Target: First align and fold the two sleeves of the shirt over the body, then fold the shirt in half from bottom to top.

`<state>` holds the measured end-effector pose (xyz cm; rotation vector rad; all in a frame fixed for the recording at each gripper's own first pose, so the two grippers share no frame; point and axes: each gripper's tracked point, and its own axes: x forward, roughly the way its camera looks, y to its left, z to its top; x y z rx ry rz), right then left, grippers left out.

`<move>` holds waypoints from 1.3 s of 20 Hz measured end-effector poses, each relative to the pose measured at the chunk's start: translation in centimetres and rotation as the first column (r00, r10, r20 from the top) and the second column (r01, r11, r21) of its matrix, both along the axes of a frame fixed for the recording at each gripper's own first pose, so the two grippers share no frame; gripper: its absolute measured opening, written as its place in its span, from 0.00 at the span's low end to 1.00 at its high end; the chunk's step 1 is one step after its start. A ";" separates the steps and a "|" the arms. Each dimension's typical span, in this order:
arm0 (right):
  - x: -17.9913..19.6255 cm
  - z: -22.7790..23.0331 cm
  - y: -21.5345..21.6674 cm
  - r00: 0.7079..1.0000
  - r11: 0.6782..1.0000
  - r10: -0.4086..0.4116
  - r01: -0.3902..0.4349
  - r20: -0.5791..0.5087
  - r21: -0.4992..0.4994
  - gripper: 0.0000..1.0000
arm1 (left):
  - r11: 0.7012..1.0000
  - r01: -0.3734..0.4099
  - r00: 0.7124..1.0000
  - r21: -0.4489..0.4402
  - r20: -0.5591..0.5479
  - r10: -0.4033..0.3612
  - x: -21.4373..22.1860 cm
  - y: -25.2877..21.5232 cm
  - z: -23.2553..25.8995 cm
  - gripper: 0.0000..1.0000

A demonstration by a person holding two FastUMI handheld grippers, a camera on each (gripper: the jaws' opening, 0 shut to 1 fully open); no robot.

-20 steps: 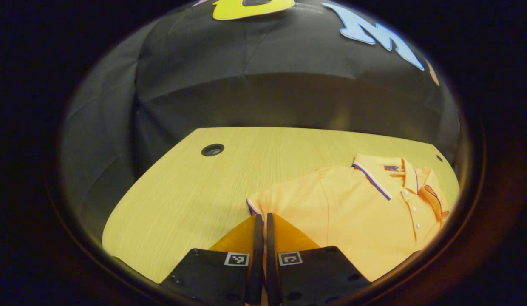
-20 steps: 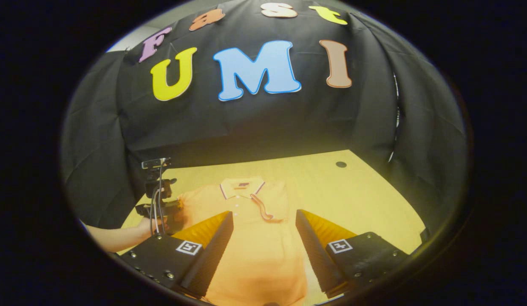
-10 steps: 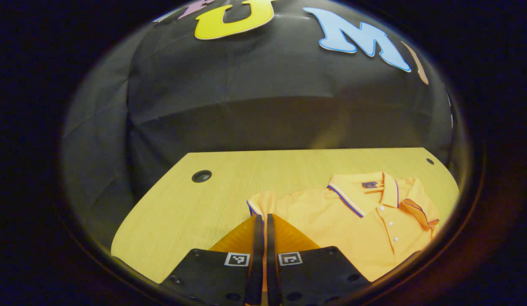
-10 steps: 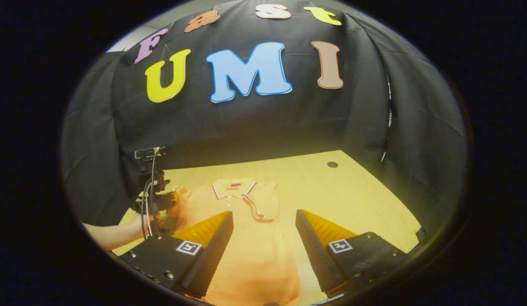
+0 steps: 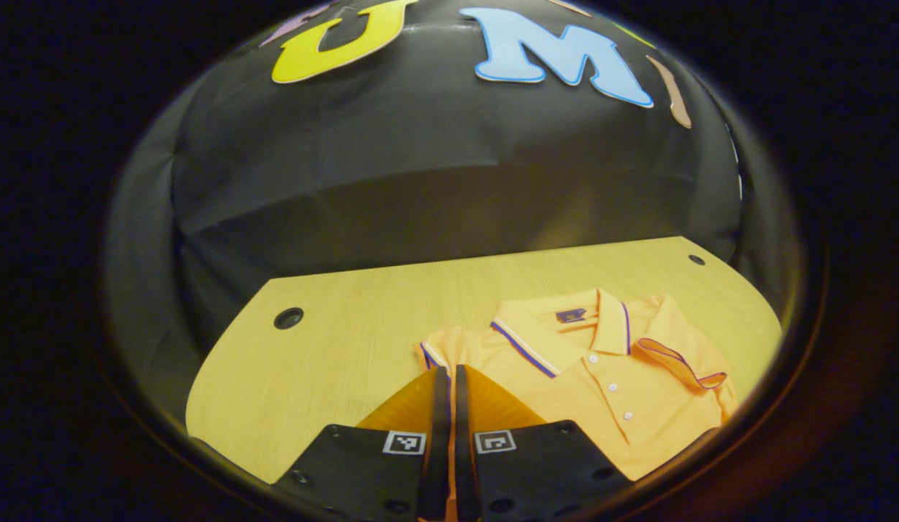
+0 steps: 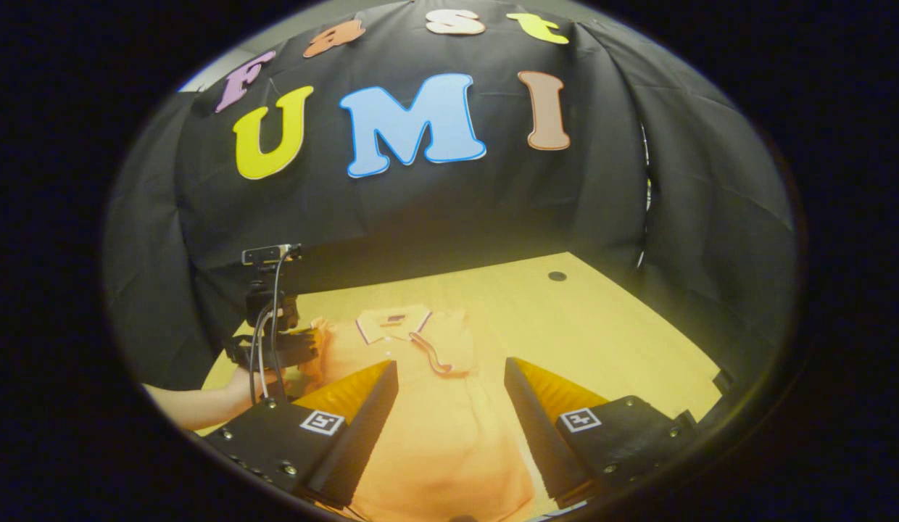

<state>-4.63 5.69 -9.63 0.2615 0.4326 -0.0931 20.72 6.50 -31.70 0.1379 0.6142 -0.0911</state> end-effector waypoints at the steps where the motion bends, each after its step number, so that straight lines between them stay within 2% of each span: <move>1: -0.1 0.1 0.2 1.000 1.000 -0.001 0.001 -0.001 0.005 0.93 | 1.000 0.006 1.000 0.008 -0.007 -0.006 0.0 -0.2 -0.2 0.10; 6: -0.6 0.0 0.2 1.000 1.000 0.018 -0.018 -0.002 -0.008 0.93 | 0.999 0.009 1.000 0.032 -0.028 -0.008 -0.3 -0.4 -0.6 0.12; 9: -1.3 -0.3 -0.4 1.000 1.000 0.020 -0.020 -0.008 -0.004 0.93 | 1.000 0.020 0.999 0.023 -0.046 -0.019 -1.0 -1.0 -0.7 0.19; 11: -1.8 -0.4 -0.7 1.000 1.000 0.020 -0.020 -0.004 0.010 0.93 | 0.999 0.032 0.998 0.015 -0.062 -0.031 -1.9 -1.9 -1.0 0.20; 12: -2.1 -0.6 -0.9 1.000 1.000 0.022 -0.022 -0.004 0.011 0.93 | 0.999 0.031 0.998 0.010 -0.062 -0.031 -2.5 -2.1 -0.8 0.29; 13: -2.4 -0.7 -1.2 1.000 1.000 0.025 -0.025 -0.006 0.008 0.93 | 0.999 0.031 0.998 0.009 -0.054 -0.030 -2.8 -2.2 -0.4 0.30; 14: -2.8 -0.8 -1.5 1.000 1.000 0.029 -0.029 -0.006 0.005 0.93 | 0.999 0.032 0.998 0.005 -0.050 -0.032 -3.3 -2.5 -0.2 0.41; 15: -3.1 -0.9 -1.8 0.999 0.999 0.034 -0.034 -0.004 0.002 0.93 | 0.999 0.033 0.998 0.001 -0.046 -0.033 -3.9 -2.6 0.1 0.43; 16: -3.4 -1.1 -2.0 0.999 0.999 0.038 -0.038 -0.002 -0.002 0.93 | 0.999 0.035 0.998 -0.005 -0.044 -0.035 -4.4 -2.9 0.4 0.55; 20: -4.4 -2.6 -3.0 0.998 0.998 0.060 -0.060 -0.007 -0.006 0.93 | 0.999 0.024 0.999 -0.022 -0.028 -0.024 -7.5 -3.3 2.3 0.65; 21: -4.7 -3.2 -3.1 0.998 0.998 0.066 -0.066 -0.015 -0.002 0.93 | 1.000 0.016 1.000 -0.027 -0.025 -0.016 -8.5 -3.2 2.7 0.70; 23: -5.3 -4.0 -3.3 0.997 0.997 0.075 -0.075 -0.024 0.012 0.93 | 0.999 0.007 1.000 -0.050 -0.021 -0.008 -11.0 -3.1 3.8 0.78; 25: -5.9 -4.8 -3.5 0.996 0.996 0.088 -0.088 -0.029 0.025 0.93 | 0.998 0.003 1.000 -0.066 -0.020 -0.004 -13.7 -3.1 4.6 0.80; 26: -6.3 -5.4 -3.5 0.995 0.995 0.095 -0.094 -0.036 0.029 0.93 | 0.998 0.002 1.000 -0.067 -0.024 -0.004 -15.1 -3.0 4.9 0.84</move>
